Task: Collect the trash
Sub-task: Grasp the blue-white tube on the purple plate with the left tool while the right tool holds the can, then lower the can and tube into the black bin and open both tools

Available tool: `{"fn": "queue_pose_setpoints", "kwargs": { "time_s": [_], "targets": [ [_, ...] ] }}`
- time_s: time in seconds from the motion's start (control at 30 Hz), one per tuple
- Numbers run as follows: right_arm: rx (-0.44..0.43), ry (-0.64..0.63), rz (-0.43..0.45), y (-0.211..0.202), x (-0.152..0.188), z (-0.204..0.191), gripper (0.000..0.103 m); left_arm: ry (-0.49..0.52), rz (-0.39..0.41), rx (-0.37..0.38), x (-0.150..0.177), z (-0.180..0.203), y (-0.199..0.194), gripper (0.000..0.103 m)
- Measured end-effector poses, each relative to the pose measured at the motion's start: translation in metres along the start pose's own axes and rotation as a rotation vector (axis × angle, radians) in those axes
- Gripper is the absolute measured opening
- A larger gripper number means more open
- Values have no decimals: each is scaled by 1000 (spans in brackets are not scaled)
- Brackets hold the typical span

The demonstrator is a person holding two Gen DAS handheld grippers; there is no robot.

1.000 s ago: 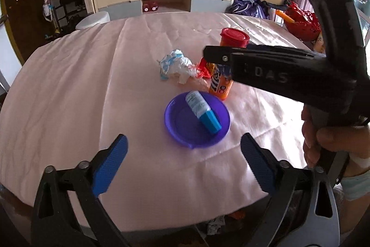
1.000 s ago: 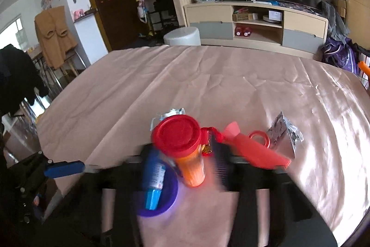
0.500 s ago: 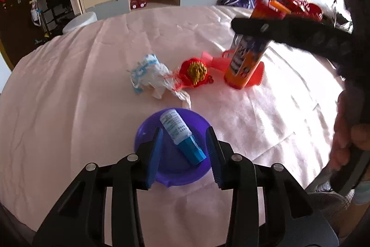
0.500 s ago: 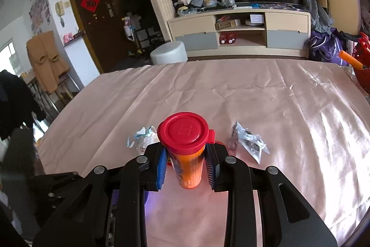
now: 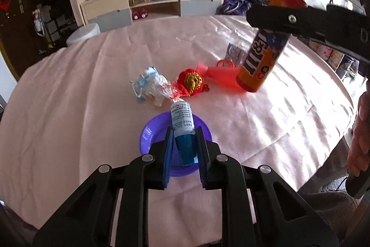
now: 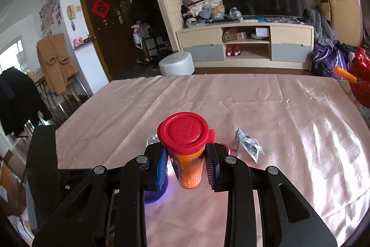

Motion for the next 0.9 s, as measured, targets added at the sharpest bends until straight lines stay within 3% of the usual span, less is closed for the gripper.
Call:
{"fn": "queue_pose_setpoints", "kwargs": {
  "time_s": [0.43,0.9],
  "targets": [
    [41,-46,-3,-59,22,-8,29,21,51,7,25,25,-56,18],
    [15,-38,-81,-103,107,-15,29,26,28,63,94,55,-85,18]
  ]
}}
Point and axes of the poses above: each gripper's, at about its wrist camera, not at the fingertips, and y roughly the way its jaws point, z to its right, x to its underside, the point moved 6 cm from there along y, roughly the way its jaws point, and after that the axes turned 6 degrees about x, right-handed, at the moved point
